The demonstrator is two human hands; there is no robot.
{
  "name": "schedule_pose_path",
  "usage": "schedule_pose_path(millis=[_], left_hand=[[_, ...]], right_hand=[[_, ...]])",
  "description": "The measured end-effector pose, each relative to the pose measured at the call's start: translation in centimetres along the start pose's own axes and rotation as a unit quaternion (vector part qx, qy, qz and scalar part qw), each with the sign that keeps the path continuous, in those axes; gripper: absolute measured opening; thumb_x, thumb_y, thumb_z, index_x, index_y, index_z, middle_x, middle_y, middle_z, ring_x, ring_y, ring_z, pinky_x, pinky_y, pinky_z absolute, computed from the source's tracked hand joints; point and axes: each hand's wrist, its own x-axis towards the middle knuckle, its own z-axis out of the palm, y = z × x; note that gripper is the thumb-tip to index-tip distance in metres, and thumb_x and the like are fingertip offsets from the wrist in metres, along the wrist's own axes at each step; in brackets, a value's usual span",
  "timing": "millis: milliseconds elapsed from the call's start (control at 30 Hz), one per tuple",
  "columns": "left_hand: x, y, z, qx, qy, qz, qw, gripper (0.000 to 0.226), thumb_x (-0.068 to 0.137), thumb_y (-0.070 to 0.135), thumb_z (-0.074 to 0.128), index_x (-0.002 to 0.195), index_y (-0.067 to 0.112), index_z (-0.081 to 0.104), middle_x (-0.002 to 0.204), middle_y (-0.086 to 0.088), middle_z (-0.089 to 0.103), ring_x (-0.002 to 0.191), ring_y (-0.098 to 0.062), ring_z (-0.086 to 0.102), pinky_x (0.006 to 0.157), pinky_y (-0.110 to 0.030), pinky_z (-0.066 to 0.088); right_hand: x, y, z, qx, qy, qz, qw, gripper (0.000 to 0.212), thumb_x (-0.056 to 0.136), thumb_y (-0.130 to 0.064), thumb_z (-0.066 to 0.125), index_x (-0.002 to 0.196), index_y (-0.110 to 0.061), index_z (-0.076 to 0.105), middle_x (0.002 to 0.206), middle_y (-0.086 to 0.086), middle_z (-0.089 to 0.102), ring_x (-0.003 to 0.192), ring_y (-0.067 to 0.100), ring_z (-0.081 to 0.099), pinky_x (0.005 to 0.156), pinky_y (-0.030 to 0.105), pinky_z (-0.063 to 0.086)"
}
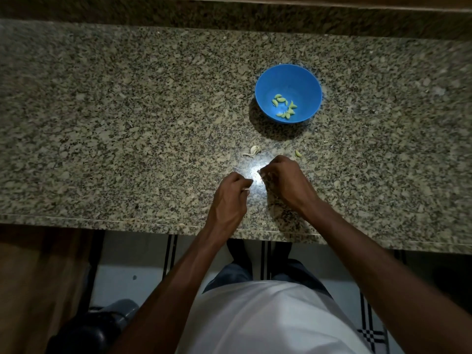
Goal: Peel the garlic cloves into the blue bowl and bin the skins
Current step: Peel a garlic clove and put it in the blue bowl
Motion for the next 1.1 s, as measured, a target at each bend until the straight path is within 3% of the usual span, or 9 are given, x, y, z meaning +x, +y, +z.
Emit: schedule_pose_path(millis=[333,467,633,733,867,933,1000,1100], left_hand=[[0.2,-0.4,-1.3,-0.03,0.03,-0.015,0.999,0.033,0.096,0.001,0.066,0.128,0.006,0.07,0.108,-0.002,0.065,0.094,-0.009,0.059,0.082,-0.02,0.05],[0.4,-0.8,-1.8,-0.032,0.046,-0.022,0.998,0.034,0.095,0.004,0.068,0.129,0.008,0.069,0.115,0.0,0.065,0.097,-0.009,0.062,0.085,-0.026,0.055],[0.5,-0.9,-2.0,-0.031,0.048,-0.028,0.998,0.026,0.095,0.006,0.067,0.121,0.009,0.071,0.112,0.003,0.063,0.094,-0.005,0.062,0.083,-0.022,0.055],[0.4,-1.1,-2.0,-0.028,0.041,-0.027,0.998,0.023,0.094,0.004,0.068,0.116,0.009,0.074,0.108,0.002,0.064,0.091,-0.002,0.06,0.08,-0.013,0.052],[0.4,-1.2,-1.8,-0.018,0.041,-0.018,0.999,0.02,0.094,0.003,0.069,0.112,0.008,0.077,0.104,0.001,0.067,0.088,-0.006,0.061,0.078,-0.017,0.05],[0.4,-1.3,-1.7,-0.019,0.034,-0.014,0.999,0.02,0.095,0.001,0.068,0.111,0.007,0.079,0.102,-0.002,0.069,0.089,-0.011,0.064,0.079,-0.024,0.054],[0.3,-1.2,-1.6,-0.013,0.028,-0.004,1.0,0.02,0.094,-0.001,0.069,0.109,0.006,0.08,0.102,-0.005,0.07,0.089,-0.016,0.067,0.078,-0.03,0.057],[0.4,-1.0,-1.0,-0.016,0.006,-0.001,1.0,0.018,0.092,-0.006,0.071,0.108,-0.003,0.079,0.101,-0.012,0.069,0.081,-0.011,0.066,0.075,-0.015,0.056]], right_hand=[[0.1,0.0,-0.3,0.013,0.026,0.022,0.999,0.027,0.09,0.006,0.066,0.112,-0.008,0.075,0.093,0.009,0.065,0.08,0.026,0.062,0.071,0.042,0.055],[0.6,-0.3,0.2,-0.042,-0.001,0.011,0.999,0.02,0.087,0.002,0.072,0.101,-0.011,0.075,0.096,0.005,0.057,0.083,0.026,0.059,0.066,0.036,0.048],[0.0,-1.0,1.3,-0.085,0.016,-0.013,0.996,0.008,0.09,0.001,0.066,0.089,-0.003,0.072,0.093,0.009,0.056,0.079,0.024,0.054,0.064,0.044,0.052],[-1.0,-1.2,1.9,-0.116,0.03,-0.036,0.992,0.019,0.096,-0.002,0.055,0.08,-0.002,0.064,0.085,0.012,0.056,0.072,0.025,0.053,0.061,0.049,0.05],[-1.7,-0.7,2.6,-0.135,0.018,-0.052,0.989,0.024,0.093,0.004,0.055,0.071,-0.006,0.055,0.079,0.009,0.051,0.067,0.023,0.047,0.057,0.049,0.049],[-2.0,-0.3,2.4,-0.084,0.01,-0.03,0.996,0.018,0.09,0.004,0.06,0.076,-0.006,0.067,0.082,0.007,0.061,0.069,0.022,0.057,0.061,0.045,0.054],[-2.3,0.0,1.6,0.046,0.027,0.053,0.997,0.015,0.09,-0.001,0.07,0.085,-0.009,0.081,0.082,0.003,0.074,0.071,0.017,0.069,0.066,0.037,0.06],[-3.3,1.2,0.4,0.235,0.05,0.199,0.95,0.004,0.089,-0.018,0.084,0.091,-0.014,0.085,0.083,-0.004,0.08,0.077,0.009,0.077,0.073,0.028,0.062]])
